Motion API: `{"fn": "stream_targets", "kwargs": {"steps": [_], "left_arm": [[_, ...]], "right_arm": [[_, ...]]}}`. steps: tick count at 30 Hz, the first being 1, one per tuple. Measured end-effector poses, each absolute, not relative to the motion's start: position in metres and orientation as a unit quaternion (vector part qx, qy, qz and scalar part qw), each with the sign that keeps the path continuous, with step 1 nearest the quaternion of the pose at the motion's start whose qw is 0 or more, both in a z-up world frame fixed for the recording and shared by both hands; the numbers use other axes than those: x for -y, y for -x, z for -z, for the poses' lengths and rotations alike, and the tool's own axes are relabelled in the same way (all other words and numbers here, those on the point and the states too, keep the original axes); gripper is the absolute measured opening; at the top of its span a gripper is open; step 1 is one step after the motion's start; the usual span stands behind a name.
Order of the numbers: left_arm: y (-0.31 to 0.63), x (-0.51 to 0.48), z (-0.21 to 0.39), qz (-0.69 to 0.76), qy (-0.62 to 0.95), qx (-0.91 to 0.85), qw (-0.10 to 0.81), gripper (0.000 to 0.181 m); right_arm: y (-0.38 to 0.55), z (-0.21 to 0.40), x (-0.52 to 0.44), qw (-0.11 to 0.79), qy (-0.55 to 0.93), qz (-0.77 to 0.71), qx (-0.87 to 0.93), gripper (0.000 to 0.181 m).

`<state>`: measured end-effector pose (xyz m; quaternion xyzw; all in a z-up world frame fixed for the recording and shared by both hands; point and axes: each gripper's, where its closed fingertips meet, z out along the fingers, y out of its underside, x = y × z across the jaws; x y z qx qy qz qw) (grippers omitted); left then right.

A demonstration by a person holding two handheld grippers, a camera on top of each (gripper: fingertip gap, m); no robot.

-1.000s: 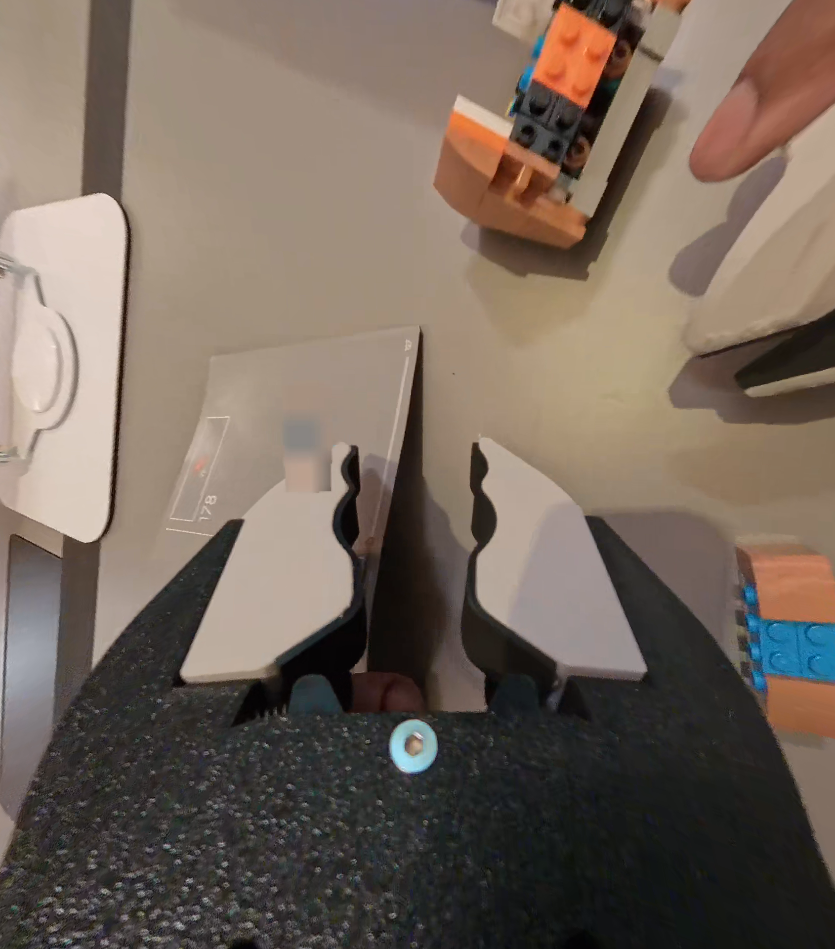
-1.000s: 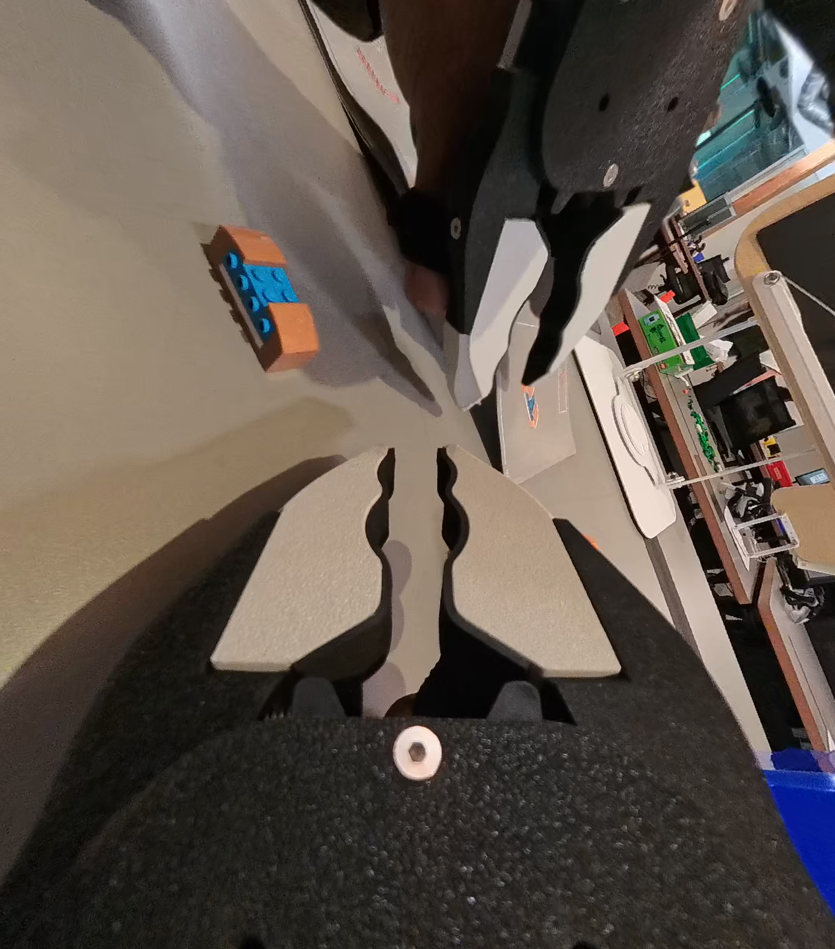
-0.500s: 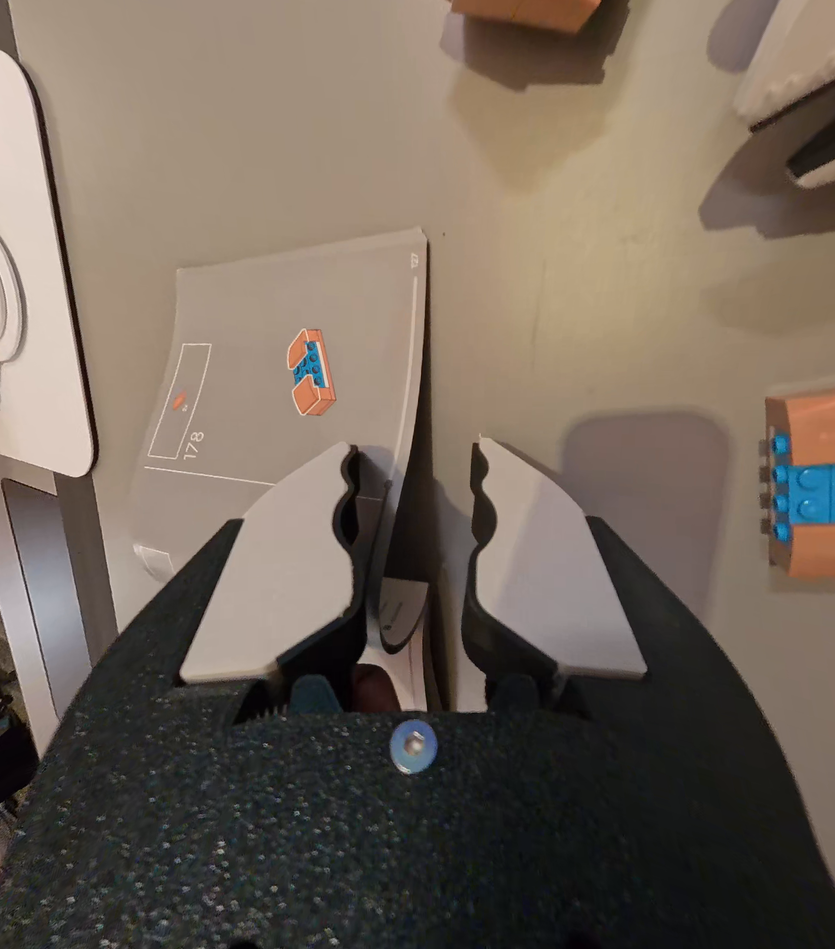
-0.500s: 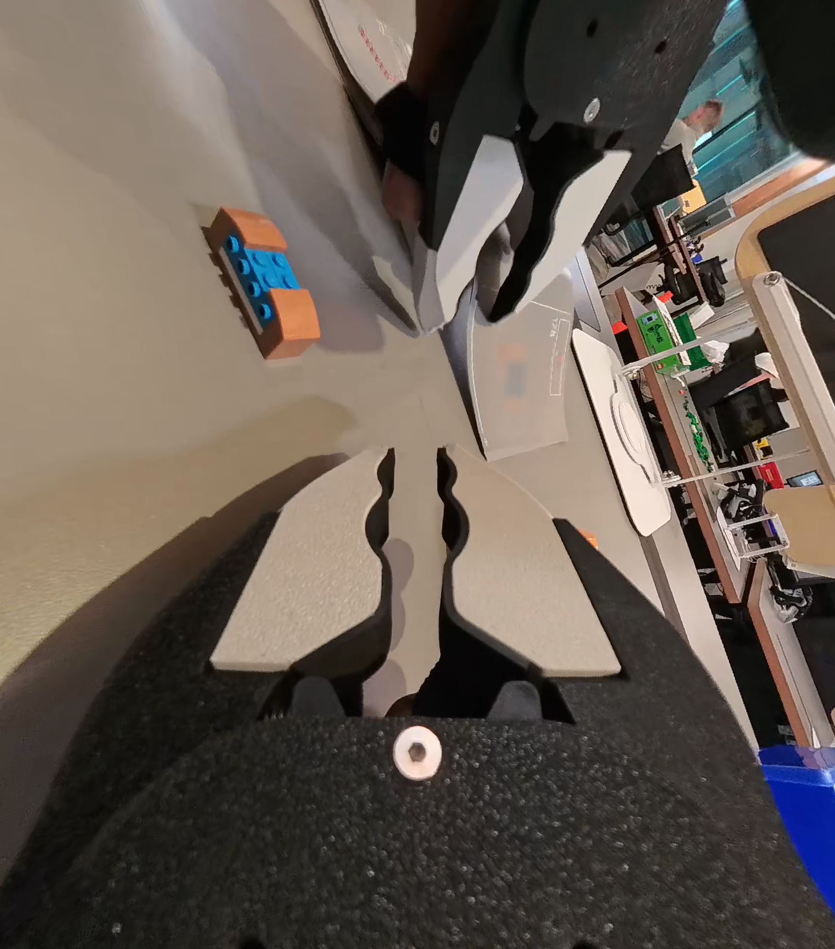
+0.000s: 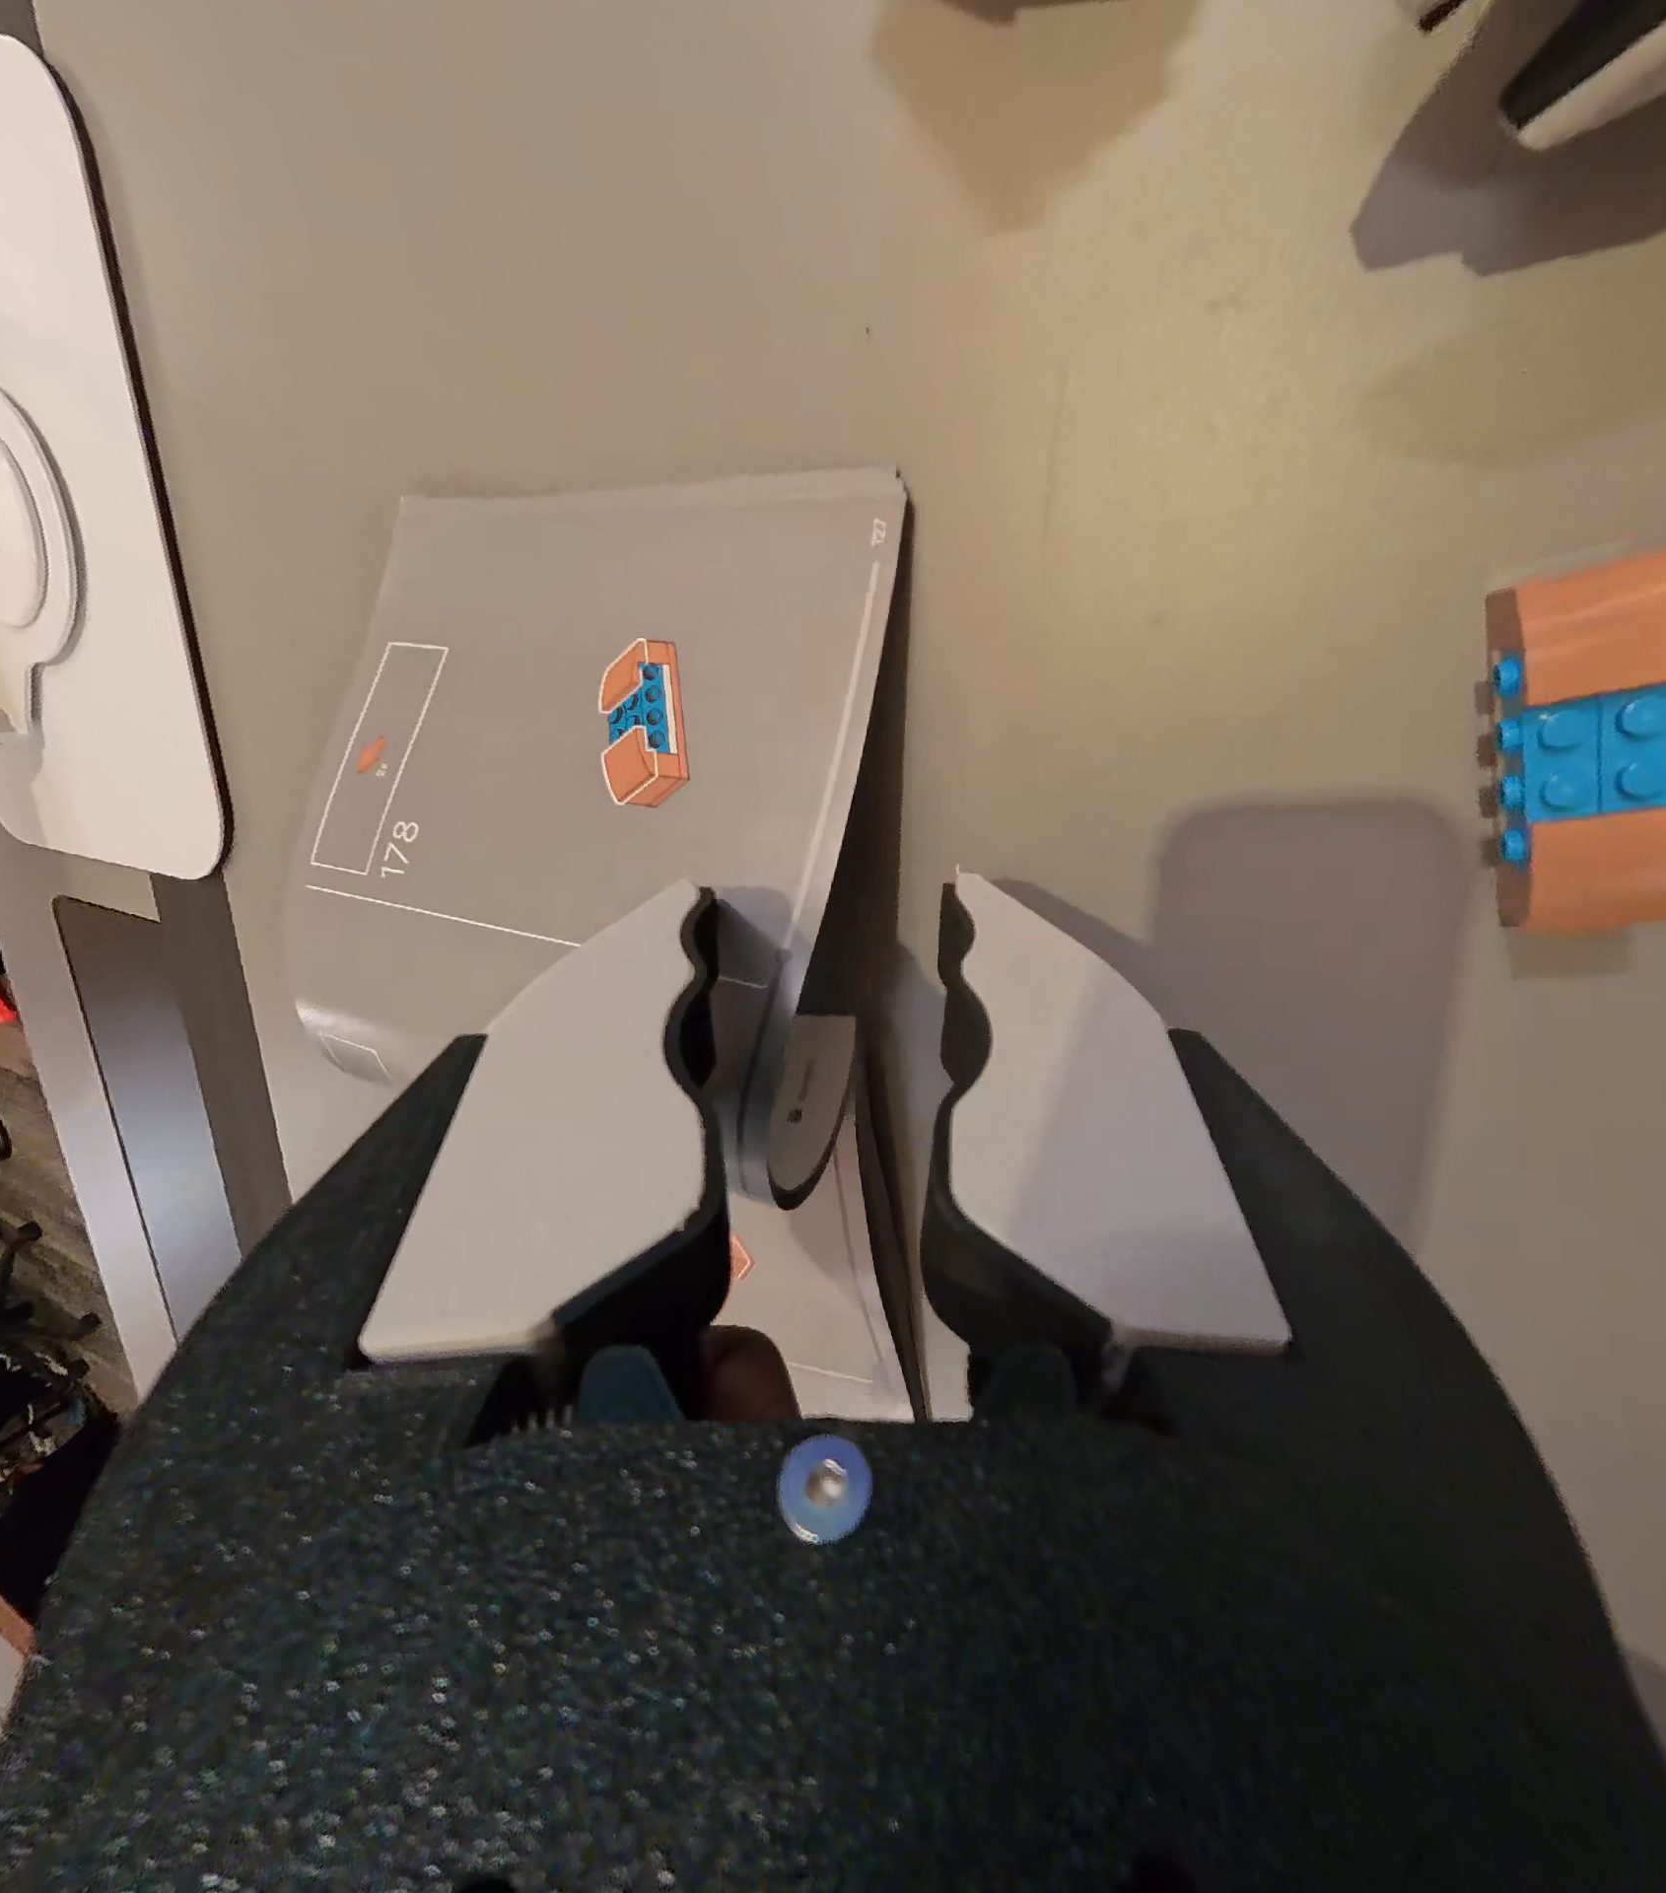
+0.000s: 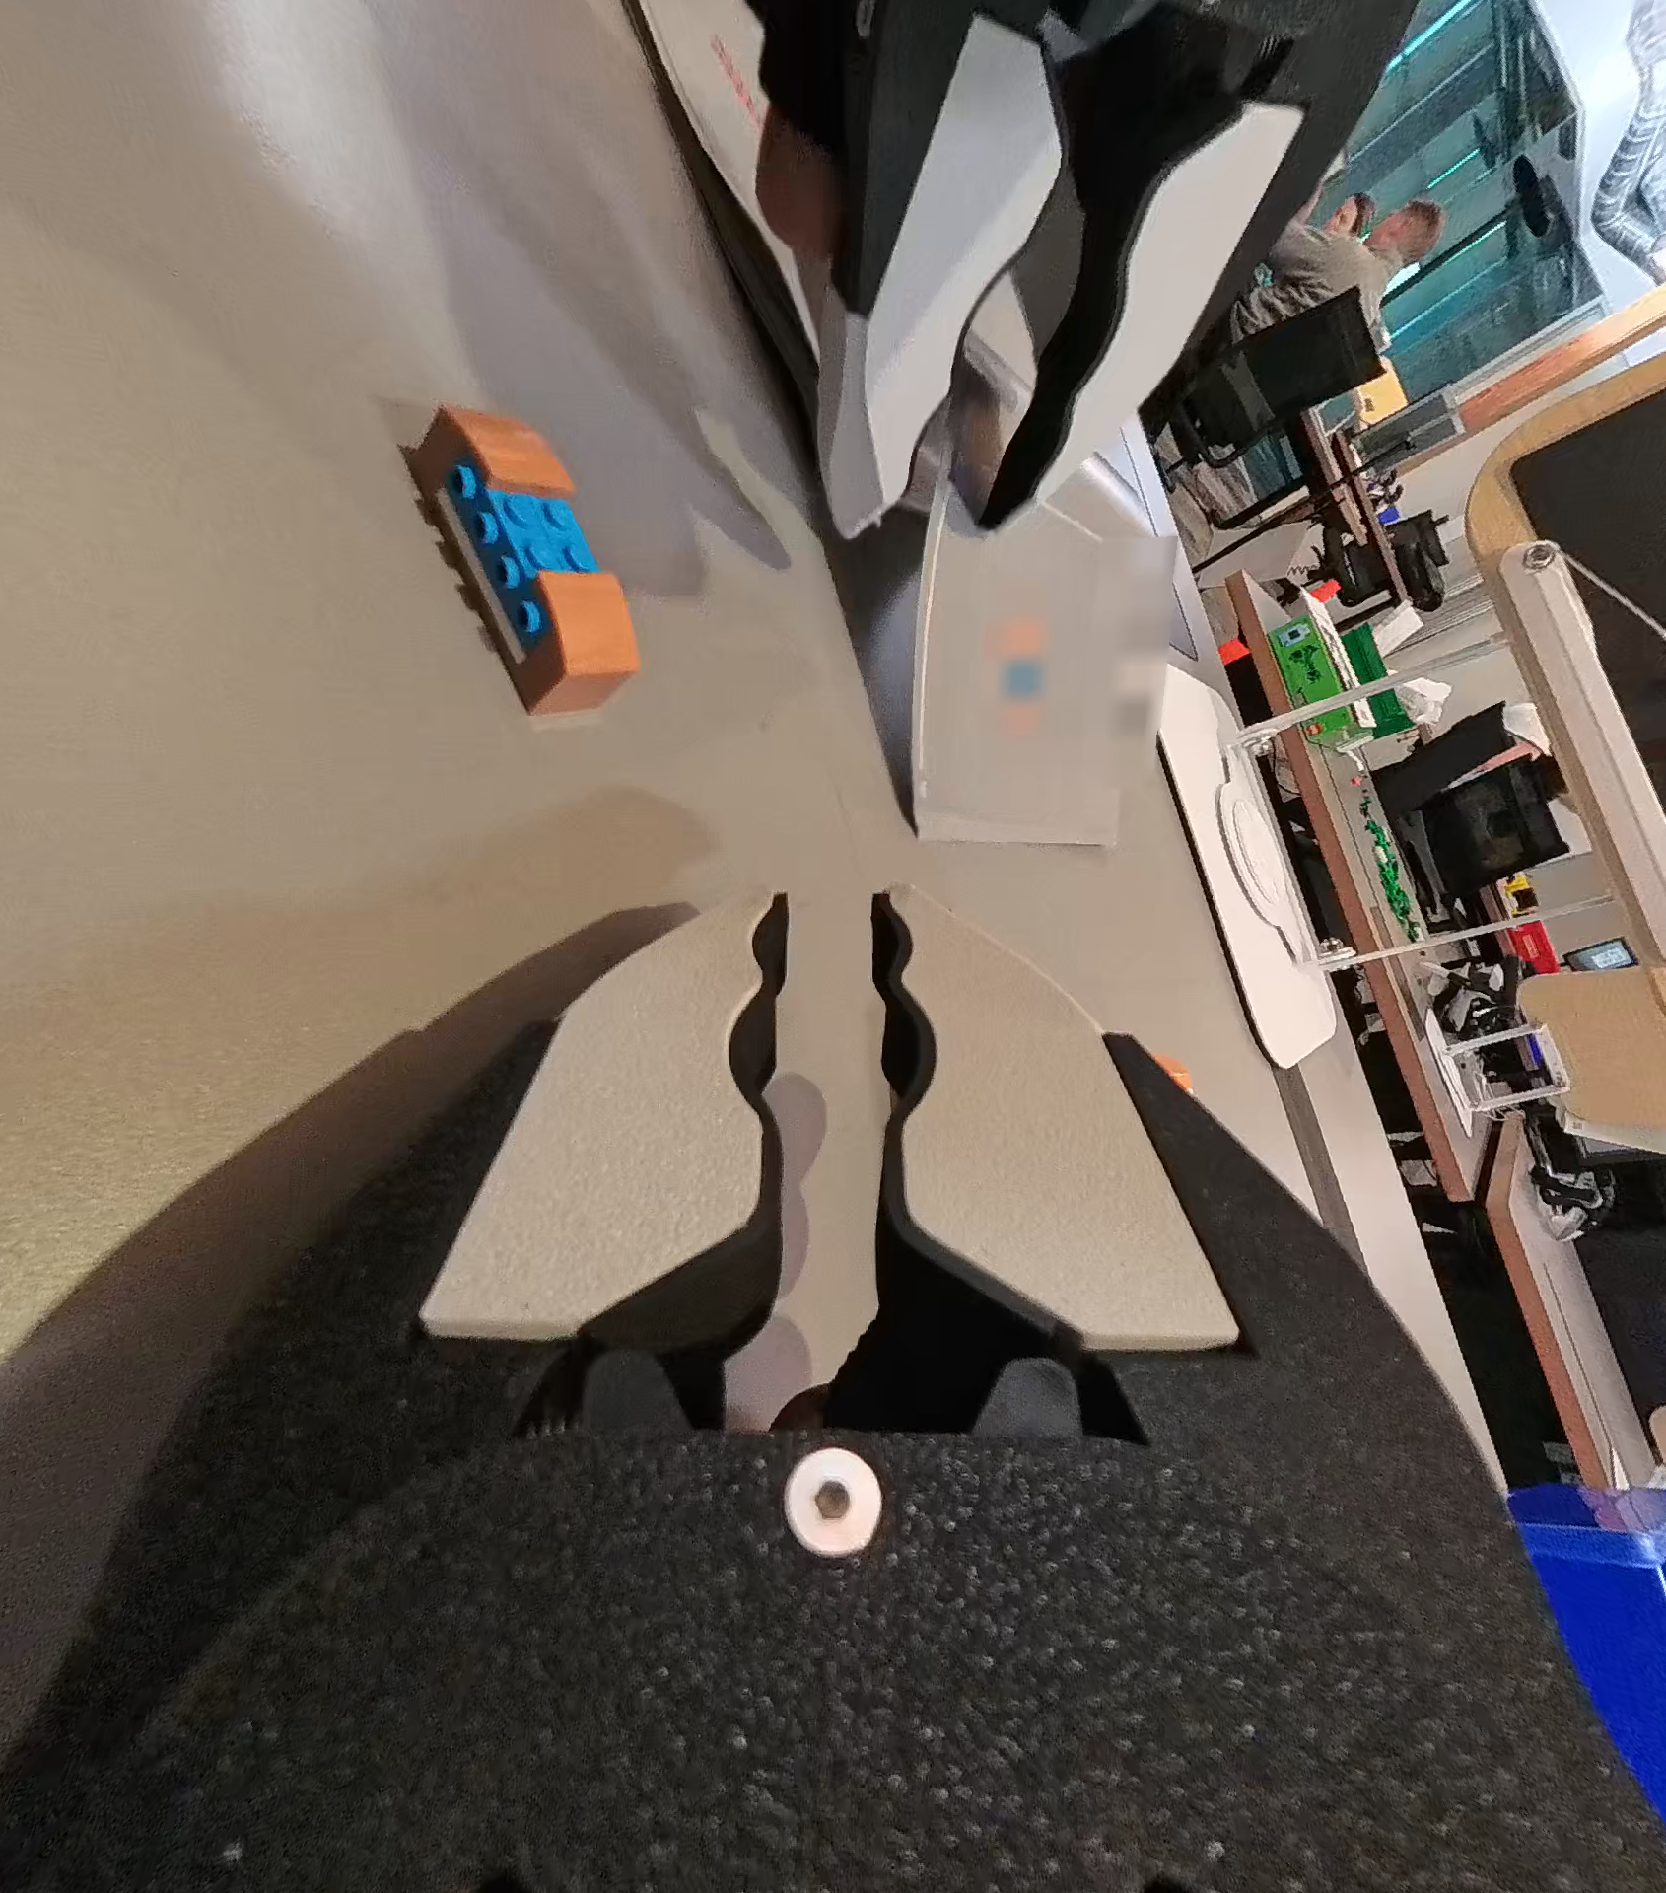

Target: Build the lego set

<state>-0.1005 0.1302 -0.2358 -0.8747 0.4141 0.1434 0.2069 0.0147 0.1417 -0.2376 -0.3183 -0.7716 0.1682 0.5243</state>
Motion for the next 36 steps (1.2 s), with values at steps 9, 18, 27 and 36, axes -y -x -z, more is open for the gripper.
{"fn": "stream_targets", "kwargs": {"steps": [9, 18, 27, 36], "left_arm": [[0.11, -0.124, 0.226, -0.161, 0.869, -0.415, 0.218, 0.041], [0.121, -0.127, 0.219, -0.182, 0.866, -0.393, 0.25, 0.042], [0.086, -0.158, 0.201, -0.158, 0.843, -0.409, 0.311, 0.043], [0.058, -0.195, 0.239, -0.107, 0.853, -0.453, 0.235, 0.022]], "right_arm": [[-0.014, 0.238, -0.142, 0.525, 0.319, -0.167, 0.772, 0.016], [-0.014, 0.239, -0.142, 0.525, 0.319, -0.165, 0.772, 0.016], [-0.012, 0.24, -0.142, 0.524, 0.32, -0.16, 0.773, 0.015], [-0.013, 0.239, -0.141, 0.524, 0.319, -0.16, 0.773, 0.015]]}}
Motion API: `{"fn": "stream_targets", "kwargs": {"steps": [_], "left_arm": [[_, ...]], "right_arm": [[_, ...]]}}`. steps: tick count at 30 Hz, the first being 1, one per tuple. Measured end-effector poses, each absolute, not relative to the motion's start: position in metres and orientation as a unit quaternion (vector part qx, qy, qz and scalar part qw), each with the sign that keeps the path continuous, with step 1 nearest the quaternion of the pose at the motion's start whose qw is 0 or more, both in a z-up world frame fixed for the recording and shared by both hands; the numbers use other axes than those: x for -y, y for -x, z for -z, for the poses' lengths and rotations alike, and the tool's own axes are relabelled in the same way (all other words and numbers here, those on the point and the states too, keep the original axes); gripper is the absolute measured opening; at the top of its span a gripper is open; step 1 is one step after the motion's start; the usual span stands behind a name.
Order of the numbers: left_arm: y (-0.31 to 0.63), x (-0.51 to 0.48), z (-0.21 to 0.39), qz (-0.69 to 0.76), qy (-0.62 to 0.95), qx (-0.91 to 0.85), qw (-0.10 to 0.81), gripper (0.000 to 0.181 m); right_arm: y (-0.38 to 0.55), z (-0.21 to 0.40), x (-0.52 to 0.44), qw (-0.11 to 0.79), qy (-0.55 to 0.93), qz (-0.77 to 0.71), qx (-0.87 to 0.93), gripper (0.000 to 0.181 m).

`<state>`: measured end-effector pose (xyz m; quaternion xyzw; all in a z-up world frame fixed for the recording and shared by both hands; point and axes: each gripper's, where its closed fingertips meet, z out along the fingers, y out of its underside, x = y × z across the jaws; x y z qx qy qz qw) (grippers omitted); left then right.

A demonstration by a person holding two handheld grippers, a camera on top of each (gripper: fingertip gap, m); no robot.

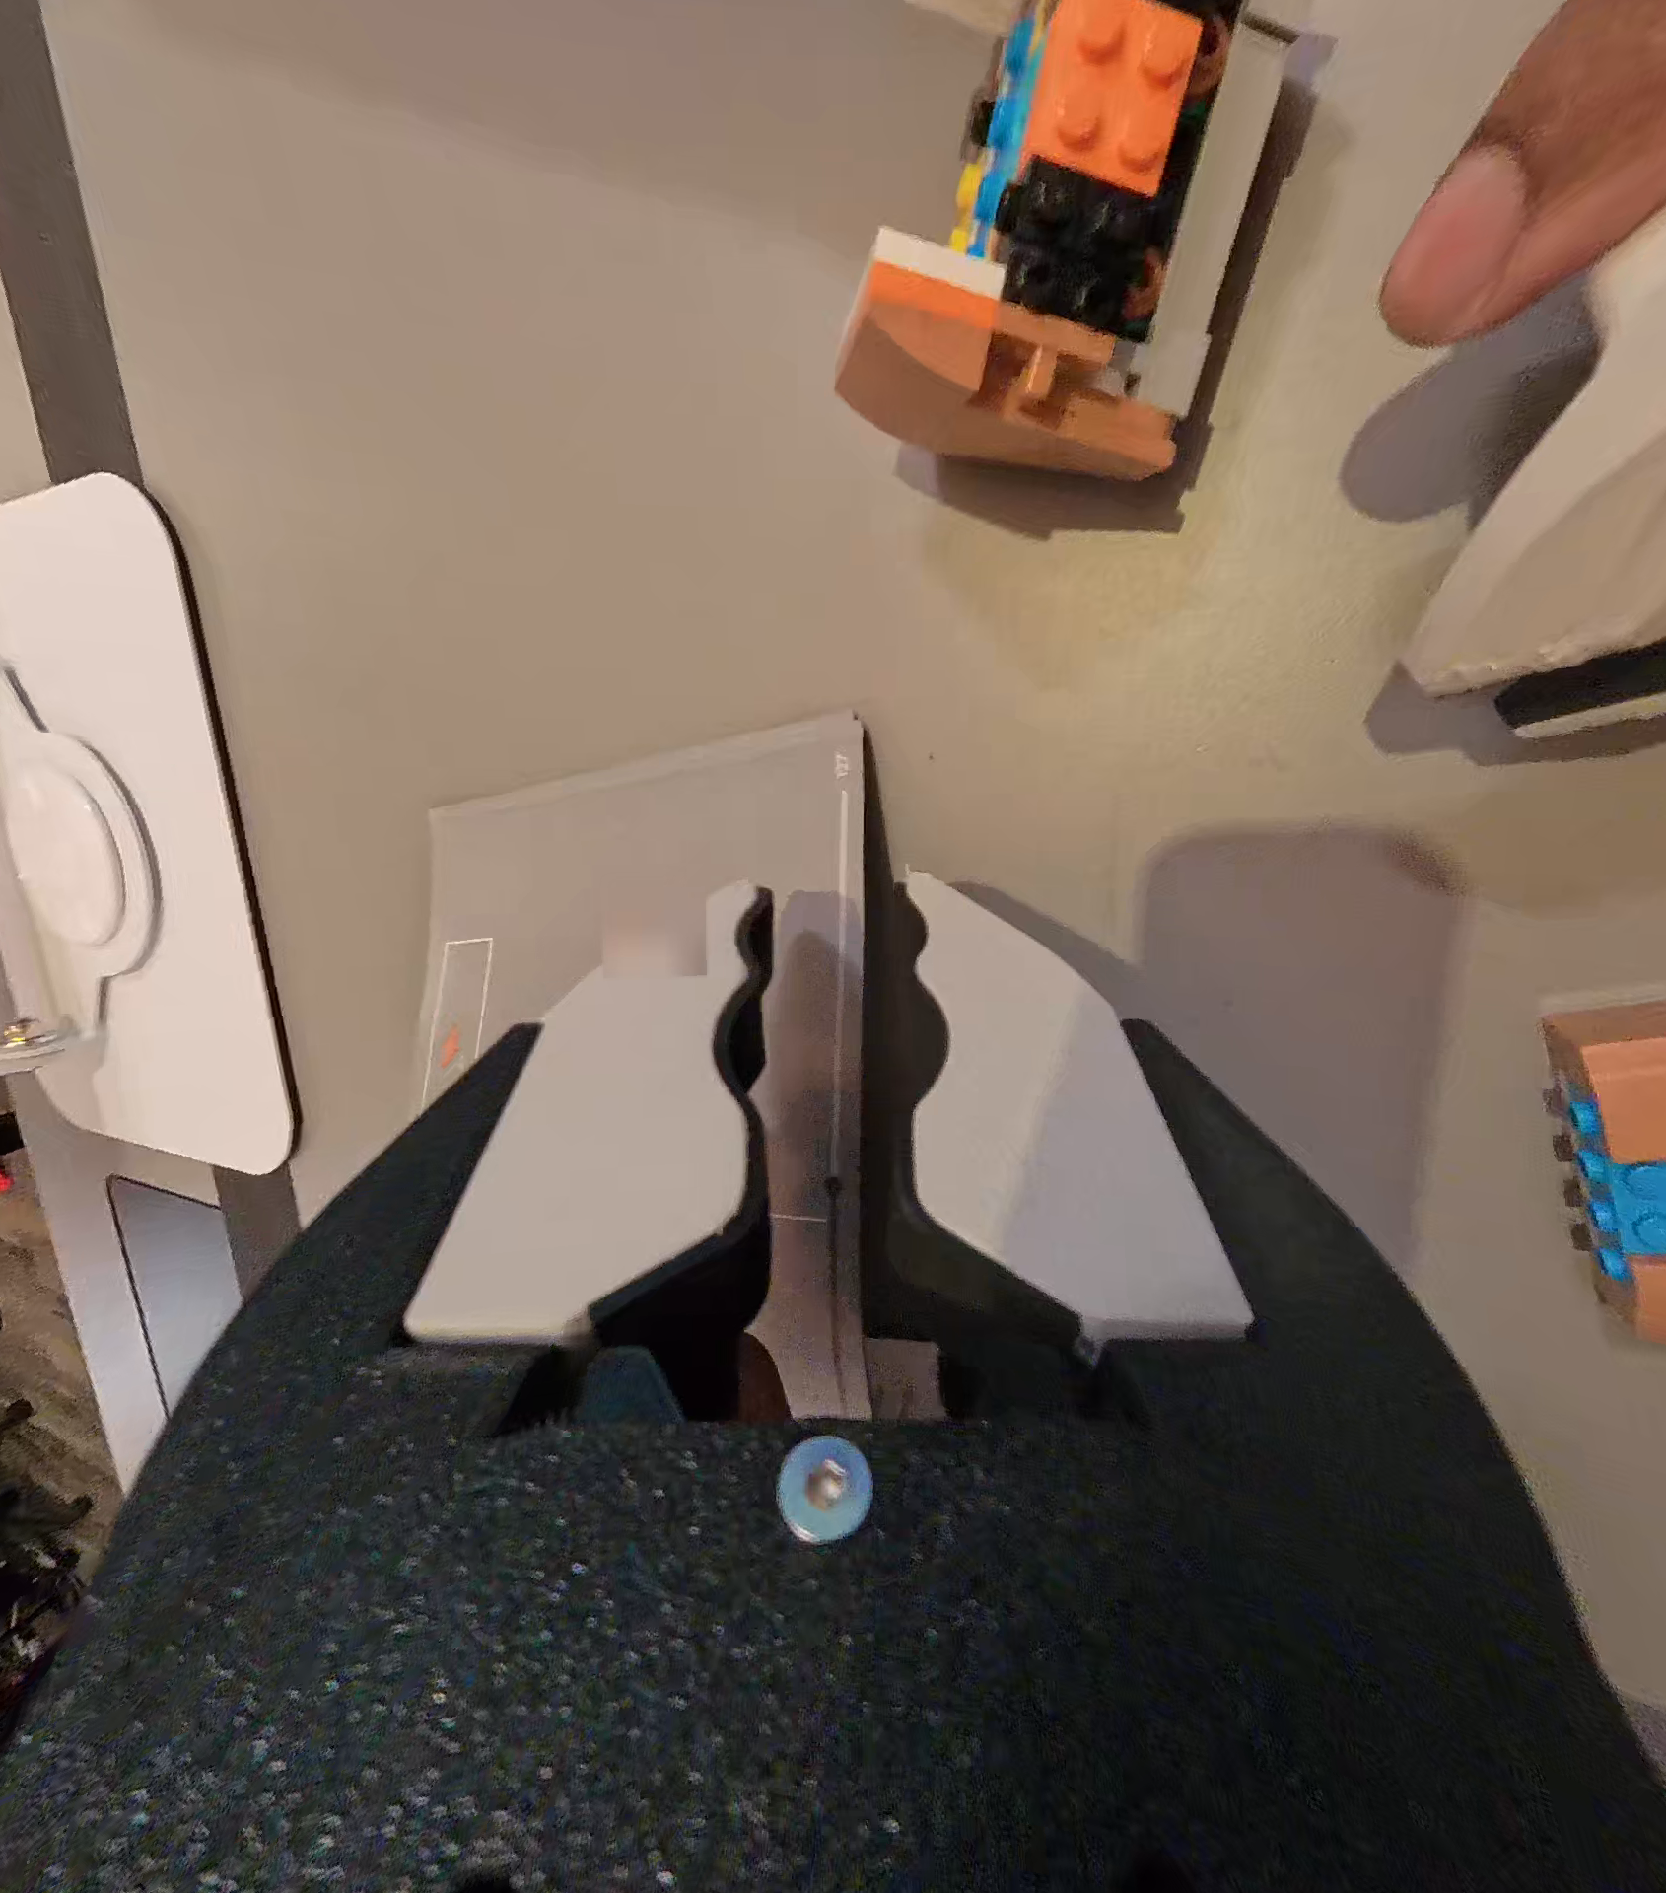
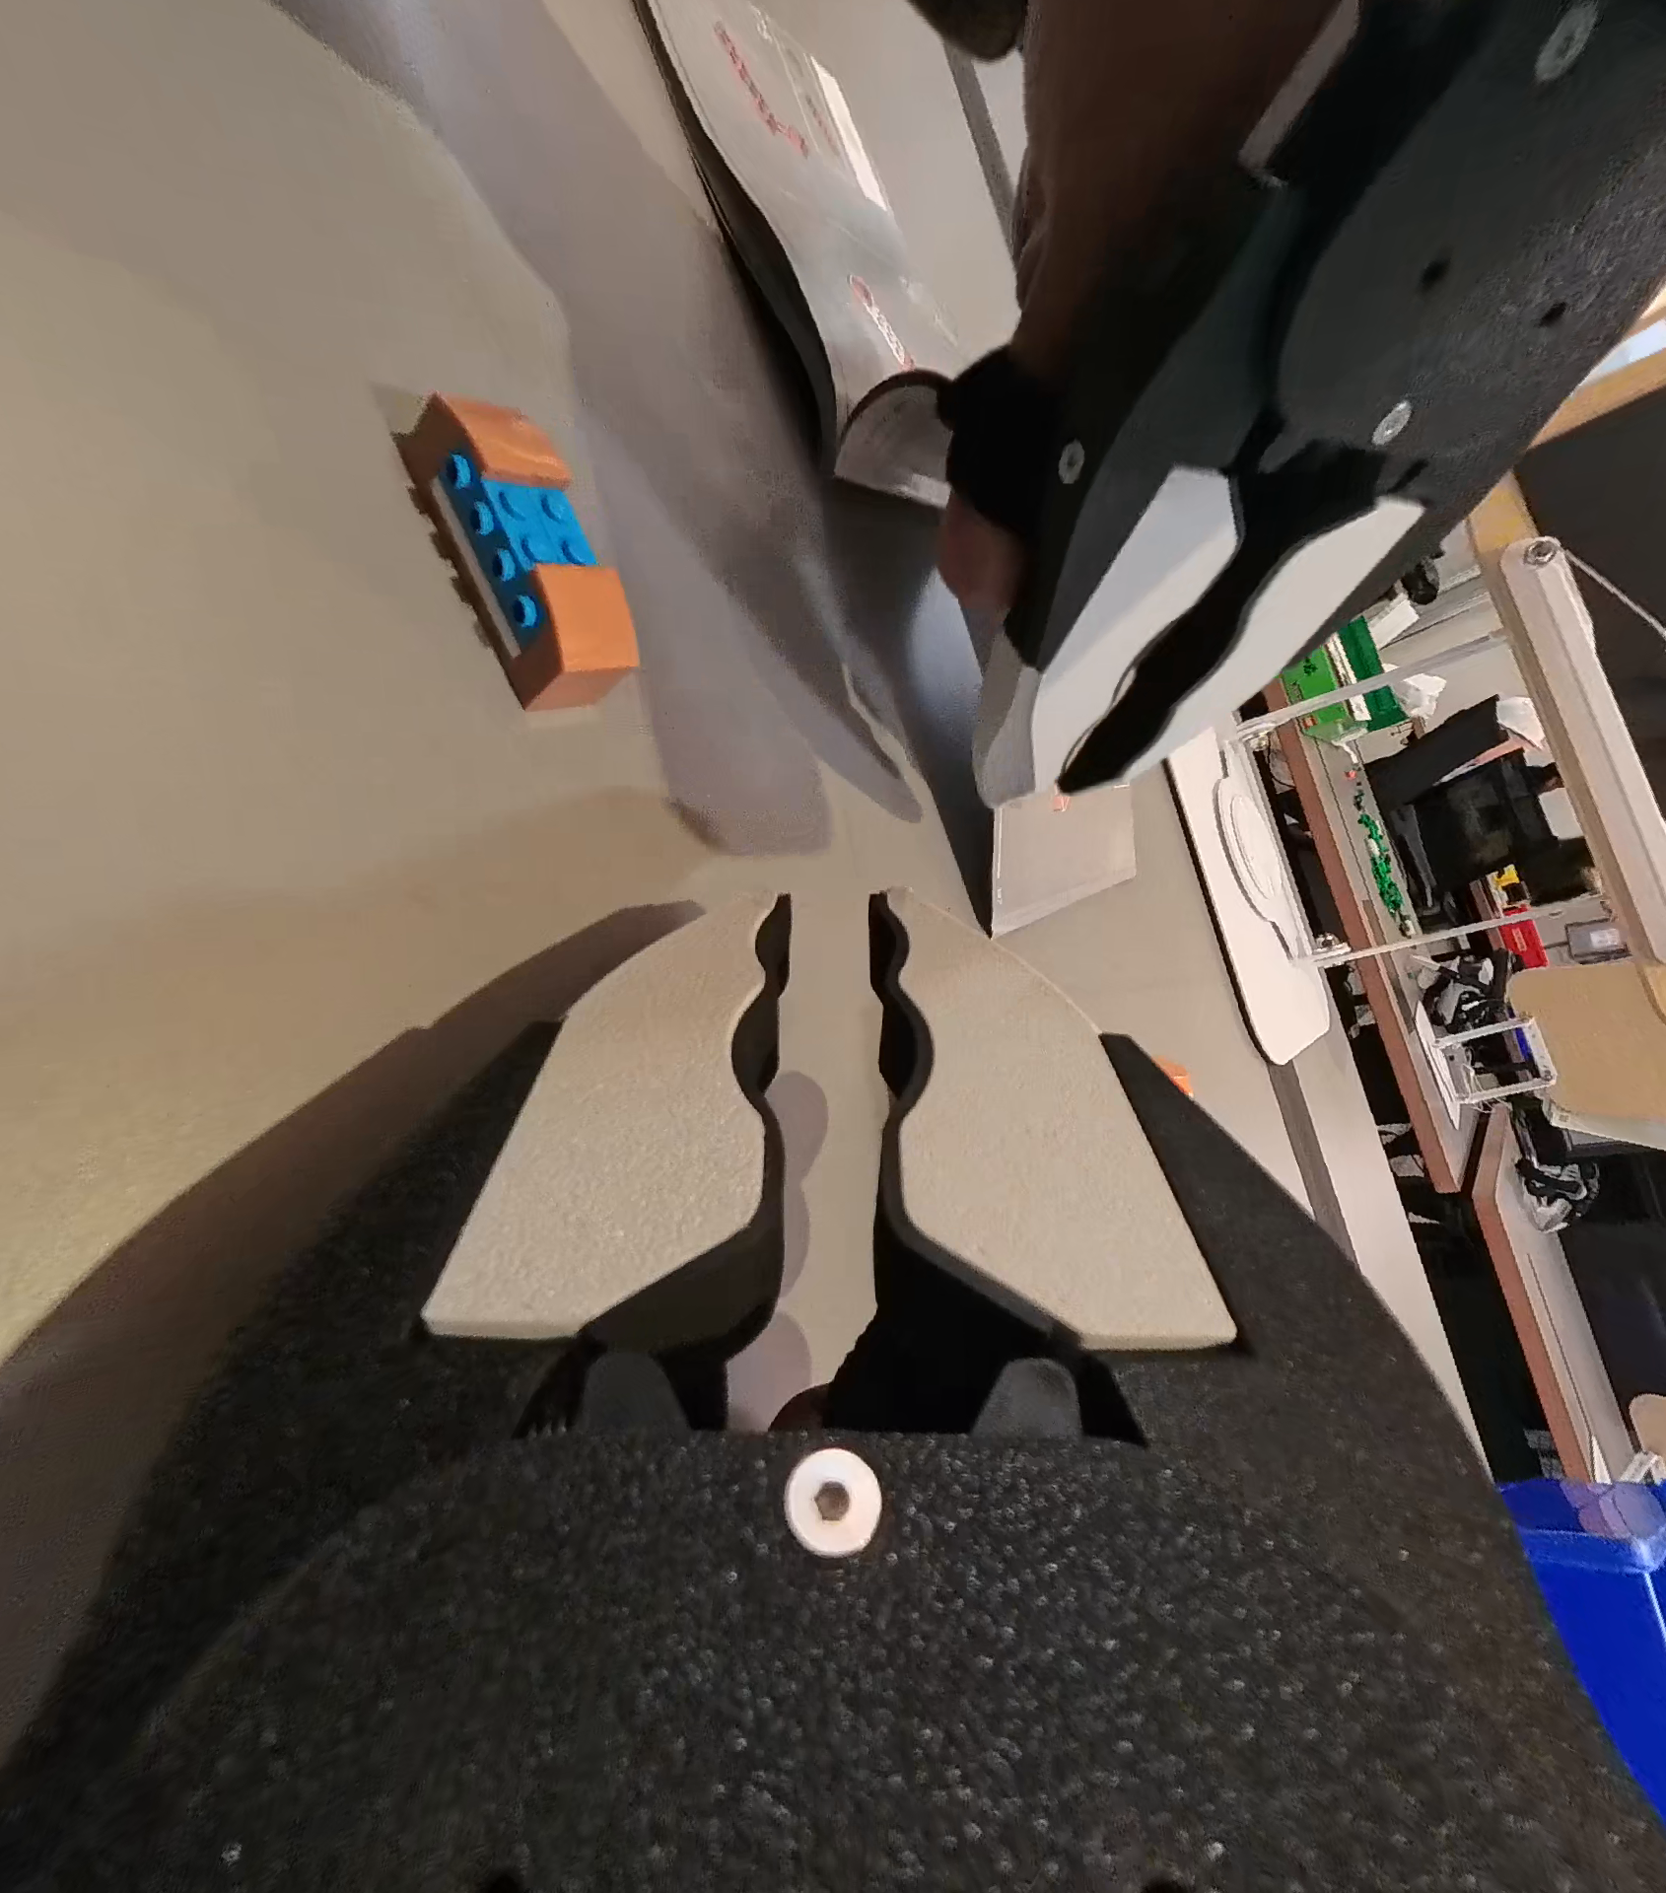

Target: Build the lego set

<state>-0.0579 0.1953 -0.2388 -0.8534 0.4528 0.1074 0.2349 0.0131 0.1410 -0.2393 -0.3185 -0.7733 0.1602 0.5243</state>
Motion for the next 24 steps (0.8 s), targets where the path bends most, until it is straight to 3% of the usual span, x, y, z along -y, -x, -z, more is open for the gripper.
{"fn": "stream_targets", "kwargs": {"steps": [24], "left_arm": [[0.08, -0.177, 0.234, -0.097, 0.87, -0.418, 0.244, 0.011]], "right_arm": [[-0.015, 0.238, -0.138, 0.526, 0.313, -0.159, 0.775, 0.013]]}}
